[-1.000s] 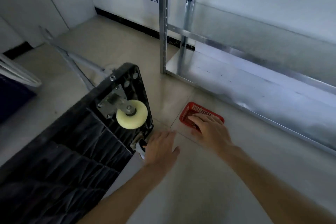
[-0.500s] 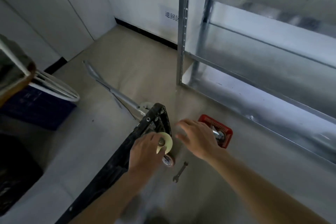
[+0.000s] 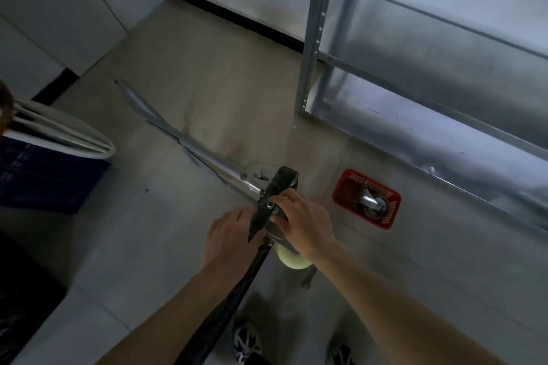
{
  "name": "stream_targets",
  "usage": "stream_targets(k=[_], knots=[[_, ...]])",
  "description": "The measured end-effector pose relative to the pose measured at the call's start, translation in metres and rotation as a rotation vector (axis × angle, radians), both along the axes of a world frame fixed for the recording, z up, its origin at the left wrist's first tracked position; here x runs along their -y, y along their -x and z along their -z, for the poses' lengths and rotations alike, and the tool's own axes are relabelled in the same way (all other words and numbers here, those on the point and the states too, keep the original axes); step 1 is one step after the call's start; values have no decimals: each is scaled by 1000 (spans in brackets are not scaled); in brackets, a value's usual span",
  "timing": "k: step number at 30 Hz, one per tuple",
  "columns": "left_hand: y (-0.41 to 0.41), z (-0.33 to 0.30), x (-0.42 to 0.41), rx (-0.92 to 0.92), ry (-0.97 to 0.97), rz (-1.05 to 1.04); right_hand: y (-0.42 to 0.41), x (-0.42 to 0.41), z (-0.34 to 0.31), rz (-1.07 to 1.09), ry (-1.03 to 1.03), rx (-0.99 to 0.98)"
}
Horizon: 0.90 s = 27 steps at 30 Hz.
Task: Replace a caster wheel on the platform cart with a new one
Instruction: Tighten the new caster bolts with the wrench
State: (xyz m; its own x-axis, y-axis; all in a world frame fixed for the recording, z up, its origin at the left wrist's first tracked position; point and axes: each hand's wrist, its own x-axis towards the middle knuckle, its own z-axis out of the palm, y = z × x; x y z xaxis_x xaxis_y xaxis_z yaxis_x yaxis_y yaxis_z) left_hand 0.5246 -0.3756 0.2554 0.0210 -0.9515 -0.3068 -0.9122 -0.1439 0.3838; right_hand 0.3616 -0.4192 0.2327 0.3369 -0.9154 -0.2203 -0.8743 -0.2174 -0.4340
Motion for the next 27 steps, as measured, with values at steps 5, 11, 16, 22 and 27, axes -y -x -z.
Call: stream_targets(k=[5, 11, 16, 22, 27], knots=[[1, 18, 18, -27, 4, -7, -1, 8, 19, 42, 151, 31], [2, 29, 27, -29, -32, -58, 14, 17, 27, -30, 216, 85], [3, 39, 25, -33, -43, -84, 46, 8, 37, 52, 214, 139], [0, 47, 19, -48, -60, -115, 57, -8, 49, 85, 117, 136], [0, 50, 17, -59, -49, -106, 63, -17, 55, 137, 79, 137]])
